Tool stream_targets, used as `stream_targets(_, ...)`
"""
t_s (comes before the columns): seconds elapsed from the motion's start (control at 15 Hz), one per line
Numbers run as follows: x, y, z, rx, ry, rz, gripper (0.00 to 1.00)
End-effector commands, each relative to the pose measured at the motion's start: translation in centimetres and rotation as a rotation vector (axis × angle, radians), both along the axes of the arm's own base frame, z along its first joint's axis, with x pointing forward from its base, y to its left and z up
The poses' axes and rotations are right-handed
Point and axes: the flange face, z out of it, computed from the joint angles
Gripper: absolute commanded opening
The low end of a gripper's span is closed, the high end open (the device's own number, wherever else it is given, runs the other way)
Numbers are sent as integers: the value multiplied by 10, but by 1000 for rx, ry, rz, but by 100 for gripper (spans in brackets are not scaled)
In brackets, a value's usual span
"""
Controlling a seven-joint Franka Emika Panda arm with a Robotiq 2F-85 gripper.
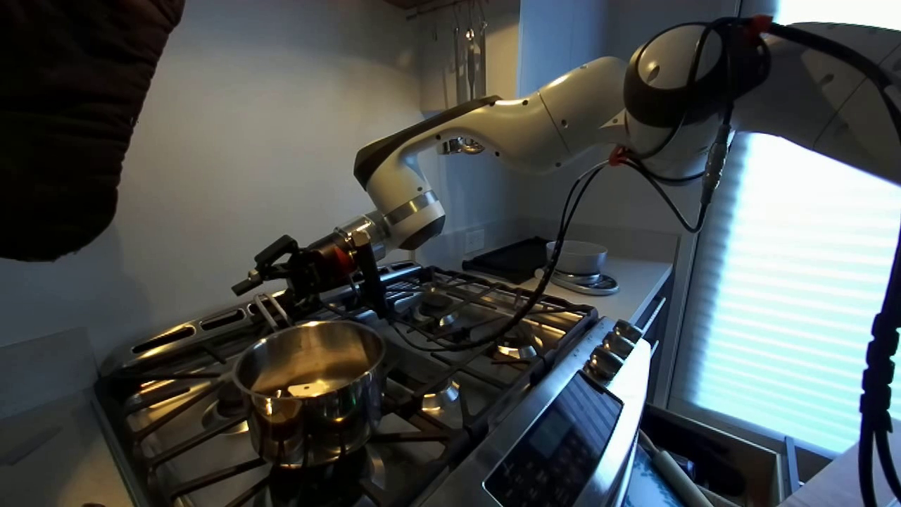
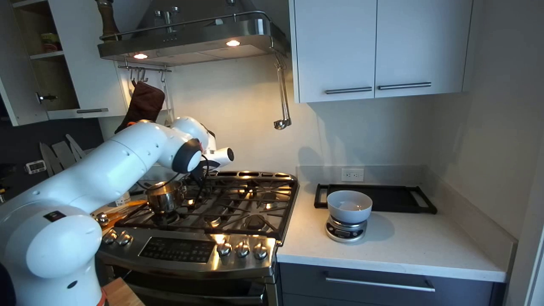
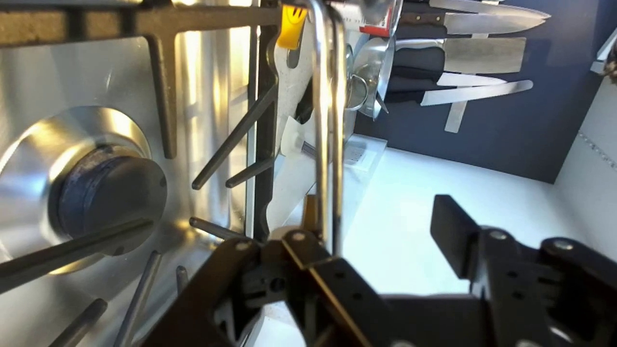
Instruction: Move the silver pot forward
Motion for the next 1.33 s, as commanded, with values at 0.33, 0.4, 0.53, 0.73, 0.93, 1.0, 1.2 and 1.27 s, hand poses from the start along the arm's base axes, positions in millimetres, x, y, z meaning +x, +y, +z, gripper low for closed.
stream_targets(0.33, -5, -14, -11, 53, 61, -85, 50)
stream_targets(0.4, -5, -16, -13, 62, 66, -98, 51)
stream_targets(0.53, -6, -21, -16, 87, 77, -122, 51)
stream_targets(0.73, -9, -27, -20, 127, 87, -139, 51)
stream_targets(0.93, -12, -33, -26, 160, 90, -140, 48)
stream_targets(1.0, -13, -34, -27, 168, 89, -138, 48)
stream_targets(1.2, -16, -36, -28, 184, 86, -128, 34)
stream_targets(1.27, -17, -35, -29, 186, 84, -121, 35)
